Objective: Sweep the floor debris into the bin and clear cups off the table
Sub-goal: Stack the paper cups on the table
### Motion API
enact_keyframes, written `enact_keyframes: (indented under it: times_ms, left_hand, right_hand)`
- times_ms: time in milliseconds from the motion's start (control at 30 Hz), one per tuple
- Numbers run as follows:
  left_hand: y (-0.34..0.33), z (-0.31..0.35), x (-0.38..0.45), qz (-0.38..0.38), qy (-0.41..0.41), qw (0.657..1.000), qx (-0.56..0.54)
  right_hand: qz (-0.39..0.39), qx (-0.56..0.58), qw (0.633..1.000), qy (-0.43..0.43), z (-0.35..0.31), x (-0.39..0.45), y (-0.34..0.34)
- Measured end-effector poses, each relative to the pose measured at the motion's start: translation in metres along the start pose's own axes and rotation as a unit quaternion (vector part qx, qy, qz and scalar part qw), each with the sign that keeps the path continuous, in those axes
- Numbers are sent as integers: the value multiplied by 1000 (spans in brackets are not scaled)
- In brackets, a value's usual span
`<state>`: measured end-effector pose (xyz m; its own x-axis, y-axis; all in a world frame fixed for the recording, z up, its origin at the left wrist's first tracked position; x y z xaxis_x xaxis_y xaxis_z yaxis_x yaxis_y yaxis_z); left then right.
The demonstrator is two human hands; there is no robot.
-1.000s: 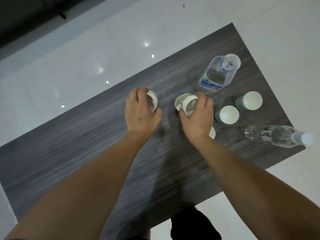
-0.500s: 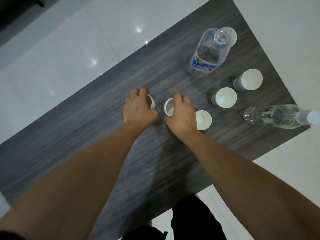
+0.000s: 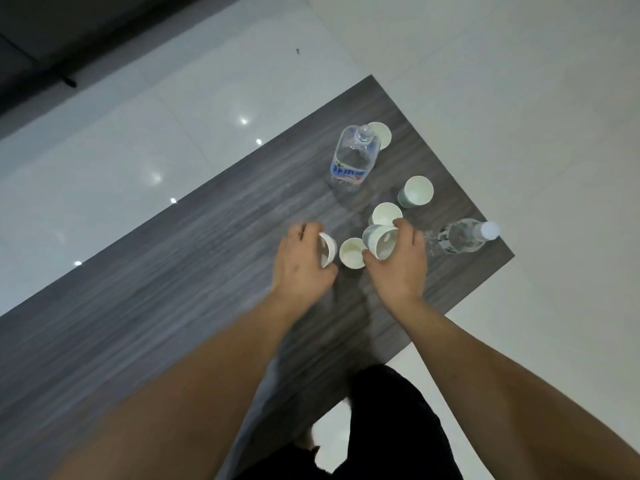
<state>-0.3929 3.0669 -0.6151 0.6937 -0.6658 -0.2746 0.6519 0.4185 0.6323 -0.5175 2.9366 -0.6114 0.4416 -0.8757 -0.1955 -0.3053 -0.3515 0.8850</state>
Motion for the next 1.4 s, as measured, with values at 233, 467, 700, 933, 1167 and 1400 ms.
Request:
enact_keyframes:
  times_ms: [233, 467, 700, 933, 1167, 1400]
  left_hand:
    - [-57, 10, 11, -8, 4, 1000, -15]
    - [-97, 27, 38, 61, 0, 998, 33]
    - [-86, 38, 42, 24, 57, 998, 27]
    - [-97, 38, 41, 27, 51, 998, 16]
    - [-120, 31, 38, -17, 61, 995, 79]
    - [-133, 11, 40, -87, 101, 988, 78]
  right_hand:
    - [15, -12, 1000, 0, 28, 54, -14]
    - [18, -6, 996, 91, 20, 94, -31]
    - [-16, 38, 997, 69, 33, 105, -17]
    - [-67, -12, 996, 62, 41, 115, -34]
    - [-149, -74, 983, 80, 63, 114, -54]
    - [-147, -74, 982, 87, 65, 114, -57]
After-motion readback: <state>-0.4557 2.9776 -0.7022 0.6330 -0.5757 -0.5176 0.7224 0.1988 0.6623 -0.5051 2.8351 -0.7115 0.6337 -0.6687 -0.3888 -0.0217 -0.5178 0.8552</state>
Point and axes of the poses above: each hand's wrist, its own x-axis towards the middle knuckle, its own y-axis out of the back of the hand, z = x × y, the point moved 3 cm from there along x, towards the middle knuckle, and after that the axes turned 8 degrees about -x, right-handed, at the moved point
